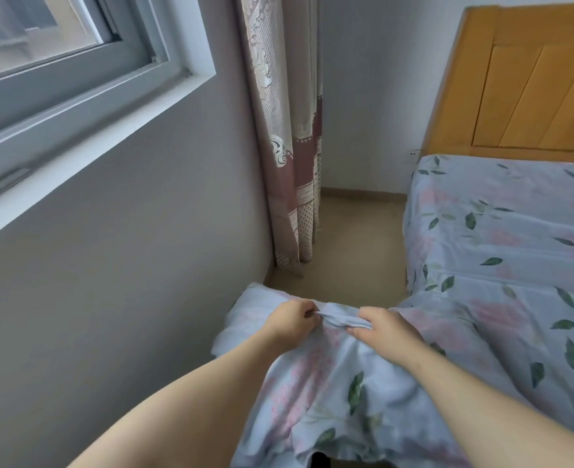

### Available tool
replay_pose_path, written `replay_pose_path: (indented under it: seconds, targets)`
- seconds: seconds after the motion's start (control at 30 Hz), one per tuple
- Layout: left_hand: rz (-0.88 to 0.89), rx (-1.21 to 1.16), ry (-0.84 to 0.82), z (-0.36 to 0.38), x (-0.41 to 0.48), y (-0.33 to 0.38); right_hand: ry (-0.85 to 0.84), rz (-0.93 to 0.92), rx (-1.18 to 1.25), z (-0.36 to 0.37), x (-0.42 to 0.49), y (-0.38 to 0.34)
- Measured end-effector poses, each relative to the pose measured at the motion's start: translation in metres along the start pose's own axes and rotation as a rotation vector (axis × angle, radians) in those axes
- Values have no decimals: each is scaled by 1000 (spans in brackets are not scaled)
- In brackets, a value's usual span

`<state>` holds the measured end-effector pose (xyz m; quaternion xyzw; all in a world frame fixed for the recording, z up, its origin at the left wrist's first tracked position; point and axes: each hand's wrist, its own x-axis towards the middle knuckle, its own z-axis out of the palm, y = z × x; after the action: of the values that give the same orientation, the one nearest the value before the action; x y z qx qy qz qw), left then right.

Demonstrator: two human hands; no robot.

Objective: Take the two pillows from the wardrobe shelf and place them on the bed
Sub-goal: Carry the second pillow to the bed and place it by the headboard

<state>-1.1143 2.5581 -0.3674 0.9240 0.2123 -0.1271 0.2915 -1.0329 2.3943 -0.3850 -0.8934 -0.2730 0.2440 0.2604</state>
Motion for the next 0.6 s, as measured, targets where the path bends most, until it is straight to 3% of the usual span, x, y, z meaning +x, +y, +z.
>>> replay_pose_path:
  seconds: [0.6]
  targets:
    - [138,44,-61,-120,317,27,131,115,126,-108,286,1]
